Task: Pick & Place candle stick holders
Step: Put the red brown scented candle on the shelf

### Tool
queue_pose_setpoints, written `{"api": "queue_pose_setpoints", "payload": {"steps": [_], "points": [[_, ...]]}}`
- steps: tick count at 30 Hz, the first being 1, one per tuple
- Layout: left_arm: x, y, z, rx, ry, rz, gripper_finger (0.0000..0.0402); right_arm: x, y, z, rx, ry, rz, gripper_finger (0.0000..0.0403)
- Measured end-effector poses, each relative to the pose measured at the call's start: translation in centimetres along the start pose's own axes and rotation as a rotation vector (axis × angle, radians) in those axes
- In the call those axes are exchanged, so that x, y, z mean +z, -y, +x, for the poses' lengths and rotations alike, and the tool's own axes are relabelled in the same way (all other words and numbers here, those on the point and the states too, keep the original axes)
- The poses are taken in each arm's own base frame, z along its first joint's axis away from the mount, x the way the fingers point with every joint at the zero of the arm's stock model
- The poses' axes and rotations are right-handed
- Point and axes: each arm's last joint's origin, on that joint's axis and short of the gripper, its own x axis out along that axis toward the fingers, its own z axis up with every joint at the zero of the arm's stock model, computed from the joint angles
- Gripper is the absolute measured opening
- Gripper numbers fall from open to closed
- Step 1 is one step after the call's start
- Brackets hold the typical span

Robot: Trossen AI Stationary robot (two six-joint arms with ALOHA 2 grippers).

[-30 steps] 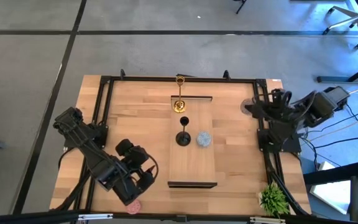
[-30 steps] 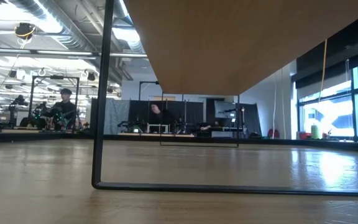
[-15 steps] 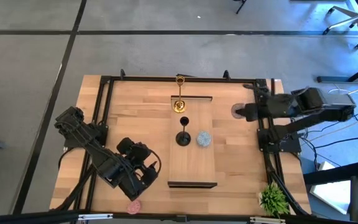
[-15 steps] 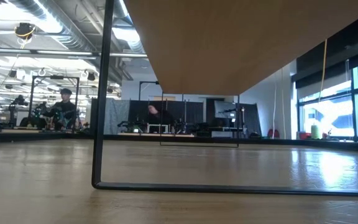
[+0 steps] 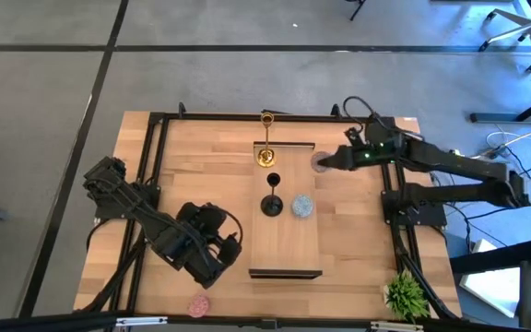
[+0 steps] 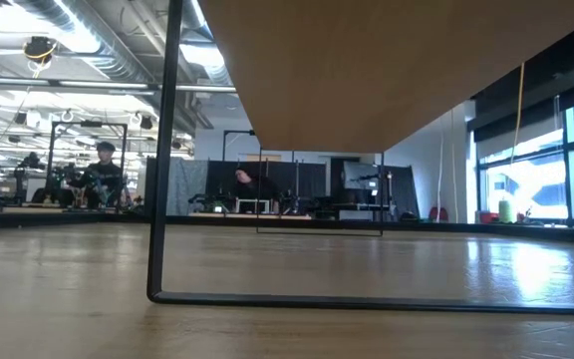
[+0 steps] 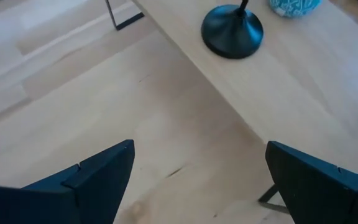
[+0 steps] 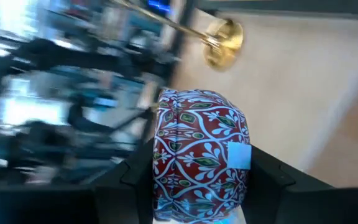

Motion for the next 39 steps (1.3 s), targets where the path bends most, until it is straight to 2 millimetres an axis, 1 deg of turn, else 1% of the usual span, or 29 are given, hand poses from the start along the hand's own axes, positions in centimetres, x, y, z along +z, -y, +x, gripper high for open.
{"api": "queue_pose_setpoints", "payload": {"steps": [1,3,5,8,13,19,25,33,39], "points": [[0.0,0.0,0.0,-0.001,0.0,-0.015,0.0361,0.3,0.6,0.3,0.038,0.006,0.022,0.0167],[0.0,0.0,0.0,-0.001,0.0,-0.044,0.0361,0.8,1.8,0.6,0.053,0.022,0.088,0.0167],[-0.1,0.0,-0.1,-0.004,-0.001,-0.066,0.0361,1.1,2.7,0.5,0.006,0.037,0.141,0.0167],[-0.3,0.0,-0.3,-0.009,0.004,-0.087,0.0361,1.5,3.3,0.4,-0.031,0.047,0.181,0.0167],[-0.3,0.0,-0.3,-0.011,0.022,-0.094,0.0361,1.6,3.5,0.9,-0.035,0.019,0.235,0.0168],[0.0,0.0,-0.1,-0.008,0.066,-0.094,0.0361,1.6,4.3,2.7,-0.07,-0.061,0.28,0.0168],[0.3,0.0,0.0,-0.001,0.069,-0.076,0.0361,1.9,4.6,4.2,-0.062,-0.067,0.294,0.0168],[0.3,0.0,0.0,0.002,0.069,-0.073,0.0361,2.0,5.2,4.9,-0.09,-0.079,0.308,0.0172],[0.3,-0.1,0.0,0.004,0.083,-0.07,0.0361,2.0,5.2,5.1,-0.08,-0.094,0.307,0.0175]]}}
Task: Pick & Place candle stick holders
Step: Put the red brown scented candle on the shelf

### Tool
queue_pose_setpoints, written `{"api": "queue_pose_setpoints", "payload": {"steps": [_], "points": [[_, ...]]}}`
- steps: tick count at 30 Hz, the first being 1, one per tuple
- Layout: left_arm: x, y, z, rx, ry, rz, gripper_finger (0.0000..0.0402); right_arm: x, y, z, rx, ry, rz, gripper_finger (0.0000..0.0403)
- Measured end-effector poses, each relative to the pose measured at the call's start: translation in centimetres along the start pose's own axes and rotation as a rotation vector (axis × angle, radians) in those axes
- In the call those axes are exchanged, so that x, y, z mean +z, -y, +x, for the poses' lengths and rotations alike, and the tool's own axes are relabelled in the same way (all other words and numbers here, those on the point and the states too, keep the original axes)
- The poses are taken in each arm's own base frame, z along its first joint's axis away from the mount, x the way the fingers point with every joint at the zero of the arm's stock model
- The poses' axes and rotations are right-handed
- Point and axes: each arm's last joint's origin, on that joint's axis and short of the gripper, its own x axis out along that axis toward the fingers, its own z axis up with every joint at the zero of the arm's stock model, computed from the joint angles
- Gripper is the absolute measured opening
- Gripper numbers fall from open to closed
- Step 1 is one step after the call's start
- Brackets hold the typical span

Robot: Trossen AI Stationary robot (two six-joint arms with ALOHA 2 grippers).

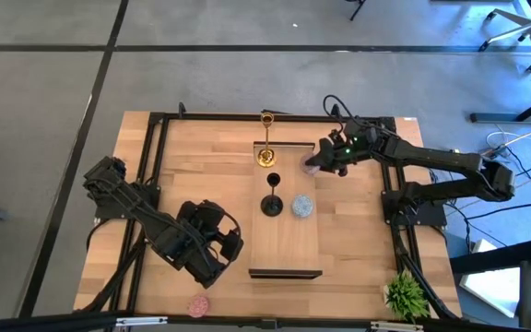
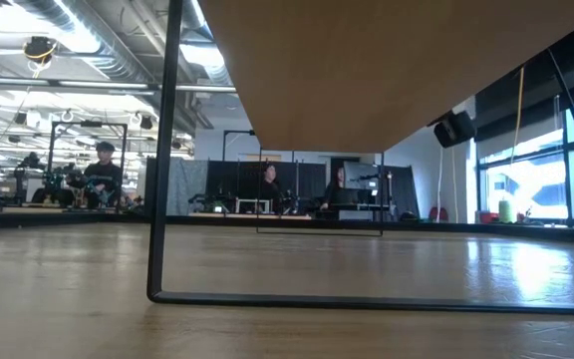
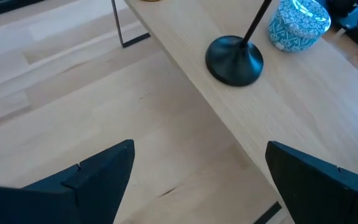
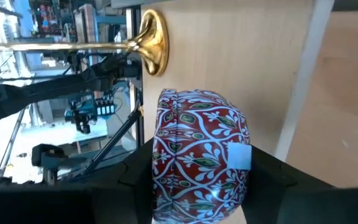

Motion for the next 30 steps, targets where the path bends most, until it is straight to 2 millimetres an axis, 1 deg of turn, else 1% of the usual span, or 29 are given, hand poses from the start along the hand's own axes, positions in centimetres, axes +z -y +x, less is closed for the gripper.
{"api": "queue_pose_setpoints", "payload": {"steps": [4,14,30], "points": [[0.02,0.0,0.0,0.0,0.006,0.0,0.0361,-0.1,-0.07,0.0,0.015,-0.037,-0.01,0.019],[0.02,-0.07,0.0,0.005,0.005,0.004,0.0361,-0.06,-0.04,-0.01,0.009,-0.026,-0.025,0.022],[0.01,-0.07,0.0,0.005,0.002,0.002,0.0361,-0.02,0.1,-0.01,-0.008,-0.006,-0.005,0.0252]]}}
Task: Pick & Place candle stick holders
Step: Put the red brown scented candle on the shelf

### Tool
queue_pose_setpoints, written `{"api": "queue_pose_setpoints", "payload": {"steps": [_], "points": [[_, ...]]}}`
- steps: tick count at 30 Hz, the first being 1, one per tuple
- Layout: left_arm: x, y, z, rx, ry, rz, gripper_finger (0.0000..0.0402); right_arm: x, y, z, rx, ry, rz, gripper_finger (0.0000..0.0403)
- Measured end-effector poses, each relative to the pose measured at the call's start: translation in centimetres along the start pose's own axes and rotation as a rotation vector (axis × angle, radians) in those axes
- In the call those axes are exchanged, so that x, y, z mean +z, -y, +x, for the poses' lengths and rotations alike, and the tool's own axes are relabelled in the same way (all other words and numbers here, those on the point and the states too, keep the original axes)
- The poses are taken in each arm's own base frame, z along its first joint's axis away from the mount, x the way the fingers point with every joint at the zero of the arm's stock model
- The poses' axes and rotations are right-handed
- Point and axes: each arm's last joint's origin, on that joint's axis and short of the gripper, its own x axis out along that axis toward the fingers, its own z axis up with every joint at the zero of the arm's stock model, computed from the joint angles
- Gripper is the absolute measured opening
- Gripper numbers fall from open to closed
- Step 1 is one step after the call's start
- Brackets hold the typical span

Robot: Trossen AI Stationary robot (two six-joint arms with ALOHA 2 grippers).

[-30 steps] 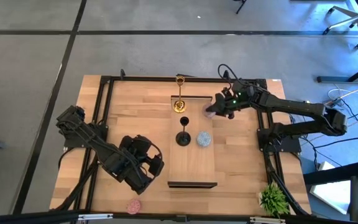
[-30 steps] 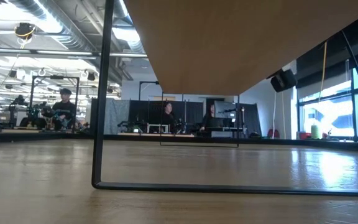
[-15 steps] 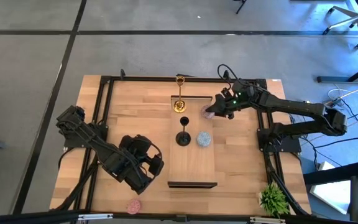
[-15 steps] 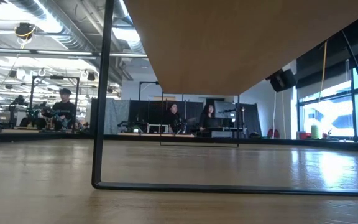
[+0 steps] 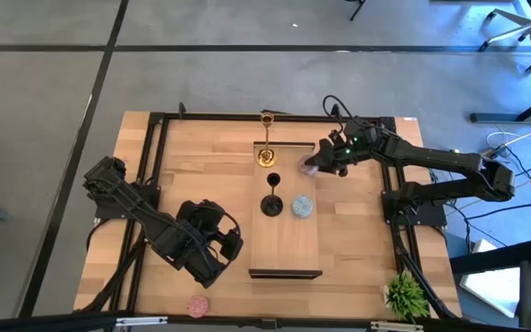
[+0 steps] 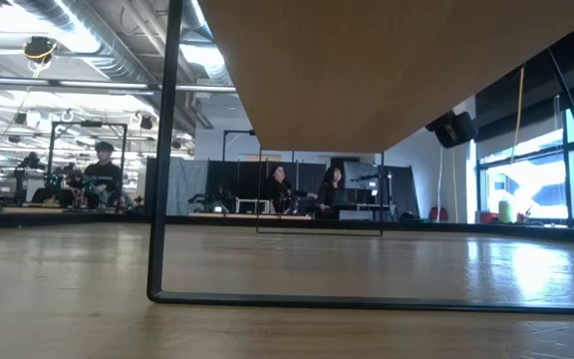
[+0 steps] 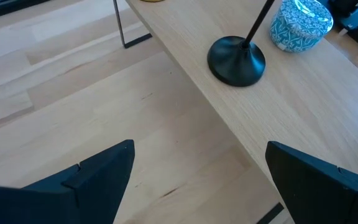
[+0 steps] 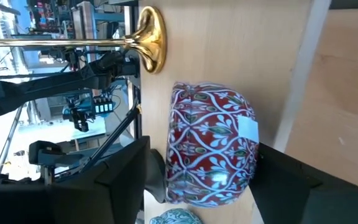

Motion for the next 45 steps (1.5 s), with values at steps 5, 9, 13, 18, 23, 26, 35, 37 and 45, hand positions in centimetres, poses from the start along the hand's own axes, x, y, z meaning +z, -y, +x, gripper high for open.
{"api": "queue_pose_setpoints", "payload": {"steps": [5,9,13,18,23,26,35,37,45], "points": [[0.0,0.1,0.1,0.0,0.019,0.004,0.0361,-0.1,0.3,0.0,-0.027,-0.011,0.033,0.0255],[-0.3,0.3,0.1,-0.001,0.051,0.011,0.0361,-0.2,0.4,0.0,-0.043,-0.025,0.046,0.0255],[-0.9,0.8,0.7,0.012,0.058,0.021,0.0361,-0.2,0.2,-0.3,-0.069,-0.046,0.057,0.0255],[-1.9,1.6,1.6,0.021,0.045,0.029,0.0361,0.2,-1.3,-1.5,-0.139,-0.049,0.006,0.0255],[-2.3,1.9,1.9,0.018,0.039,0.03,0.0361,0.9,-3.0,-2.7,-0.172,-0.003,-0.05,0.0255],[-2.3,1.9,1.9,0.019,0.039,0.031,0.0361,1.1,-3.1,-2.5,-0.19,-0.01,-0.05,0.0255],[-2.6,1.8,1.6,0.017,0.027,0.043,0.0361,1.1,-2.6,-1.1,-0.226,-0.049,-0.055,0.0255],[-2.7,1.8,1.5,0.014,0.027,0.044,0.0361,1.2,-2.7,-1.1,-0.215,-0.044,-0.062,0.0255],[-2.8,1.8,1.5,0.015,0.016,0.047,0.0361,1.4,-3.6,-1.1,-0.163,-0.022,-0.086,0.0255]]}}
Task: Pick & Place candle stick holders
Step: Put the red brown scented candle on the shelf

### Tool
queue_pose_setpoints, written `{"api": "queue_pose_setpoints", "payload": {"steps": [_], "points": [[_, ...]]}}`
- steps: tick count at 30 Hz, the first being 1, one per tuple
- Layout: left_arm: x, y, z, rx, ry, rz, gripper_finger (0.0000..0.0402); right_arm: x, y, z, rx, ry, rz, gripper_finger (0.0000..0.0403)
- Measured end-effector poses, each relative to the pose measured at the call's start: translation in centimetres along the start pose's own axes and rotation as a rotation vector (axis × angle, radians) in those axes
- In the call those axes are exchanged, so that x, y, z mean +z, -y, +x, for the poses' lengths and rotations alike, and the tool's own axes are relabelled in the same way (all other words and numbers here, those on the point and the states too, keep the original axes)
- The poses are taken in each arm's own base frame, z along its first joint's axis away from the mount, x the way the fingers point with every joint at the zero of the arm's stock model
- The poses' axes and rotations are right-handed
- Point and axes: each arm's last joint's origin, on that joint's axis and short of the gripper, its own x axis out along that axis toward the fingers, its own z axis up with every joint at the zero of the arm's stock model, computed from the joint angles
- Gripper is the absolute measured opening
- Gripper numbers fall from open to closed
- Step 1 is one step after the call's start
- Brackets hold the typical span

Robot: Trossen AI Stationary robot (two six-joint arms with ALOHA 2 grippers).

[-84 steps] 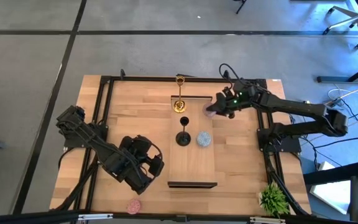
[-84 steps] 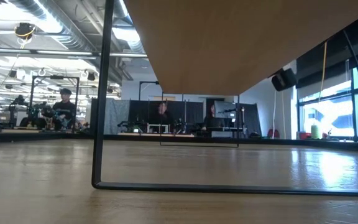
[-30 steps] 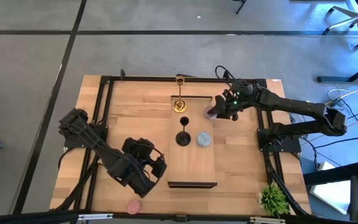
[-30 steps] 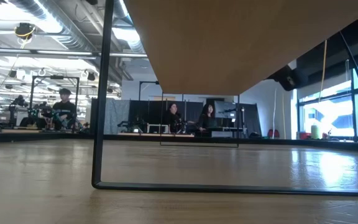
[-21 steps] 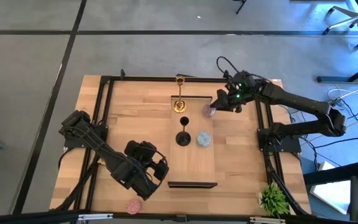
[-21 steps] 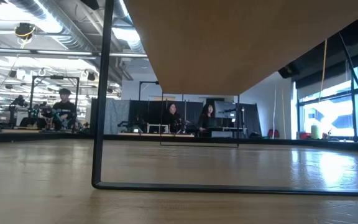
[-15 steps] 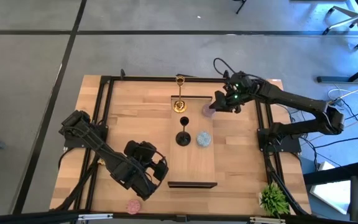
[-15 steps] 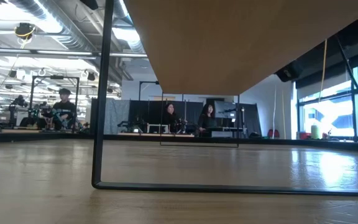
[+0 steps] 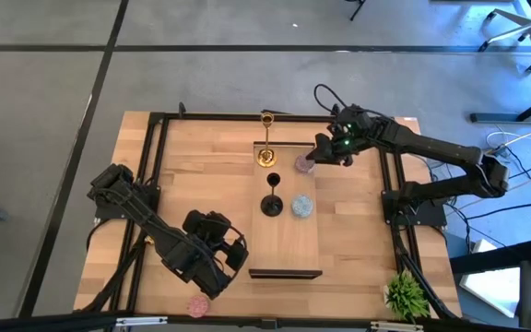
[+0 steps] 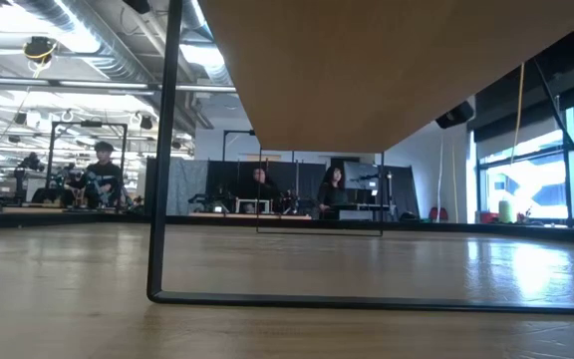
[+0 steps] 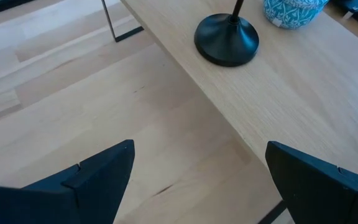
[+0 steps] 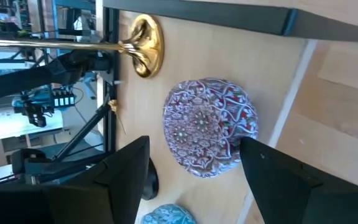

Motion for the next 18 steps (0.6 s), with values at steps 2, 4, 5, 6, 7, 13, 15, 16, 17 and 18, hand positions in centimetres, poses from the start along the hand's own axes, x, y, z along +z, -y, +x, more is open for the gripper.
{"api": "queue_pose_setpoints", "payload": {"steps": [2,4,5,6,7,13,15,16,17,18], "points": [[0.02,0.0,0.02,0.001,0.0,0.0,0.0361,0.02,0.03,0.06,-0.003,-0.001,0.001,0.0255],[0.02,0.0,0.02,0.001,0.0,0.0,0.0361,0.03,0.02,0.05,-0.003,0.003,0.001,0.0255],[0.02,0.0,0.02,0.001,0.0,0.0,0.0361,0.03,0.01,0.06,-0.003,0.003,0.0,0.0255],[0.02,-0.01,0.02,0.001,0.0,0.001,0.0361,0.03,0.02,0.07,-0.004,0.004,0.001,0.0255],[0.02,-0.03,0.02,0.003,0.0,0.003,0.0361,0.04,0.02,0.07,-0.004,0.006,0.001,0.0255],[-0.01,-0.31,0.0,0.027,-0.021,0.024,0.0361,0.23,-0.32,0.06,0.026,0.029,0.004,0.0255],[0.0,-0.44,0.0,0.037,-0.024,0.033,0.0361,0.26,-0.4,0.05,0.034,0.03,0.001,0.0255],[-0.01,-0.5,0.0,0.043,-0.027,0.037,0.0361,0.27,-0.44,0.06,0.038,0.031,-0.001,0.0255],[0.0,-0.57,-0.01,0.048,-0.032,0.041,0.0361,0.25,-0.46,0.07,0.039,0.028,-0.002,0.0255],[-0.01,-0.63,-0.03,0.053,-0.039,0.045,0.0361,0.2,-0.48,0.09,0.04,0.025,-0.003,0.0255]]}}
